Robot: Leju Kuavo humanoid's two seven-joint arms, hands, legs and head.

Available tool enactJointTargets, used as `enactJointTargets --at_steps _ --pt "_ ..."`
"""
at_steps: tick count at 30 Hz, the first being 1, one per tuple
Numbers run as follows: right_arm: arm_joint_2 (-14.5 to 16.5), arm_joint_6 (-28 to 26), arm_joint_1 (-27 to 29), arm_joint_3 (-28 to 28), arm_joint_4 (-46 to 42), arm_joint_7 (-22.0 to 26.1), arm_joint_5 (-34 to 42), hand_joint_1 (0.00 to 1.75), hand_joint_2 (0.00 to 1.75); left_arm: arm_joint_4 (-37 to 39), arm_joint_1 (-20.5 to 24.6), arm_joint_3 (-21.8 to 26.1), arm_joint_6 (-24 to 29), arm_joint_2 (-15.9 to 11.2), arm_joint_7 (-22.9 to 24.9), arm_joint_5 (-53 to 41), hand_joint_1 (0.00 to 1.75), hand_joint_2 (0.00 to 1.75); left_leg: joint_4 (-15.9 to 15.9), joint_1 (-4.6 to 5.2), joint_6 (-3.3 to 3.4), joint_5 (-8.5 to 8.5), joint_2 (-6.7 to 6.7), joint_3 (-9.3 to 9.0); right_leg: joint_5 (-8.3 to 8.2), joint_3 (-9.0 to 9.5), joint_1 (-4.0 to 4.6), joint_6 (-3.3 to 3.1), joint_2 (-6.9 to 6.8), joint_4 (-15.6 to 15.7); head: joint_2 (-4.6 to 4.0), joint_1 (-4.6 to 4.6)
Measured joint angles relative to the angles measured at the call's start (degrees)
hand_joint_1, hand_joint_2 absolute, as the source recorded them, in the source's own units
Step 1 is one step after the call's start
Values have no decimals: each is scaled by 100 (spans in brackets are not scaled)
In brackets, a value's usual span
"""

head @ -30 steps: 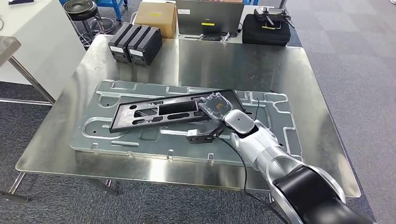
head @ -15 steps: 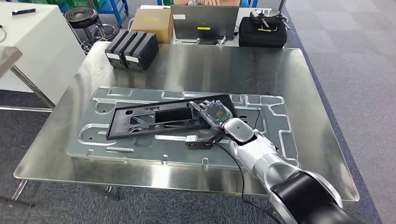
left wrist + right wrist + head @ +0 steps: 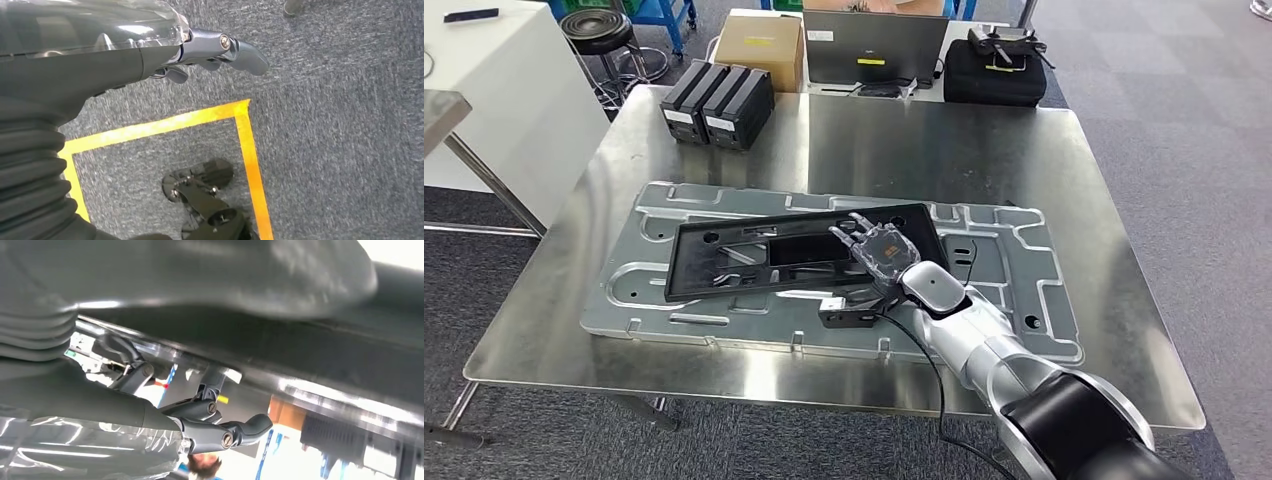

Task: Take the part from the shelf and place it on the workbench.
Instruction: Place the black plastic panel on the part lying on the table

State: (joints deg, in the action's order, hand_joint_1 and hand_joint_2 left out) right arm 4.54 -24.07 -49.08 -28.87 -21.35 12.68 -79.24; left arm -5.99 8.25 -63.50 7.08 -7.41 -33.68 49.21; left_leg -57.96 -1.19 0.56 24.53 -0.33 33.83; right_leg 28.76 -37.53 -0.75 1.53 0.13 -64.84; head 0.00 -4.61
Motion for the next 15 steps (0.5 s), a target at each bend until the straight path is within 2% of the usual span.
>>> enactJointTargets --at_steps 2,3,4,5,6,8,9,10,12,14,15 --pt "-19 -343 91 79 -73 159 265 0 0 0 7 -33 -5 -1 16 1 0 0 -7 15 27 6 2 7 306 -361 0 14 -1 -745 0 0" --pt "-36 -525 156 148 -153 319 476 0 0 0 7 -46 -5 -1 22 1 0 0 -12 21 34 10 -1 7 332 -467 0 12 -1 -944 0 0" --pt "-50 -690 223 229 -265 516 723 0 0 0 7 -57 -5 -1 27 2 0 0 -18 27 37 15 -7 7 250 -472 1 0 -1 -928 0 0" --pt "-63 -804 279 315 -405 714 966 0 0 0 7 -64 -5 -1 32 1 0 0 -23 32 36 22 -12 3 76 -369 3 -21 -1 -686 0 0" --pt "-76 -871 322 405 -569 894 1189 0 0 0 8 -69 -5 0 35 1 0 0 -28 38 31 30 -15 -1 -140 -192 7 -54 -1 -295 0 0" --pt "-96 -924 399 580 -930 1191 1604 0 0 0 14 -79 -5 2 45 1 0 0 -39 65 -2 47 -17 3 -395 119 36 -111 -6 389 0 0" --pt "-104 -942 467 667 -1138 1351 1853 0 0 0 16 -83 -4 2 52 2 0 0 -41 72 -24 53 -17 7 -430 193 54 -131 -8 558 0 0" --pt "-116 -963 565 754 -1380 1515 2139 0 0 0 15 -87 -3 3 58 2 0 0 -34 75 -51 53 -17 8 -412 208 70 -142 -11 603 0 0" --pt "-161 -1000 826 931 -1991 1854 2824 0 0 0 -1 -89 -3 0 47 2 0 0 -27 71 -107 69 -18 1 -429 226 51 -184 -20 653 0 0" --pt "-239 -1031 1107 1106 -2771 2149 3631 0 0 0 -29 -83 -14 -4 -3 1 0 0 -263 67 -156 253 -9 89 -448 259 16 -243 -31 709 0 0" --pt "-292 -1048 1256 1190 -3182 2270 4026 0 0 0 -49 -73 -26 -8 -33 0 0 0 -544 57 -173 421 -3 206 -449 272 10 -263 -36 720 0 0"
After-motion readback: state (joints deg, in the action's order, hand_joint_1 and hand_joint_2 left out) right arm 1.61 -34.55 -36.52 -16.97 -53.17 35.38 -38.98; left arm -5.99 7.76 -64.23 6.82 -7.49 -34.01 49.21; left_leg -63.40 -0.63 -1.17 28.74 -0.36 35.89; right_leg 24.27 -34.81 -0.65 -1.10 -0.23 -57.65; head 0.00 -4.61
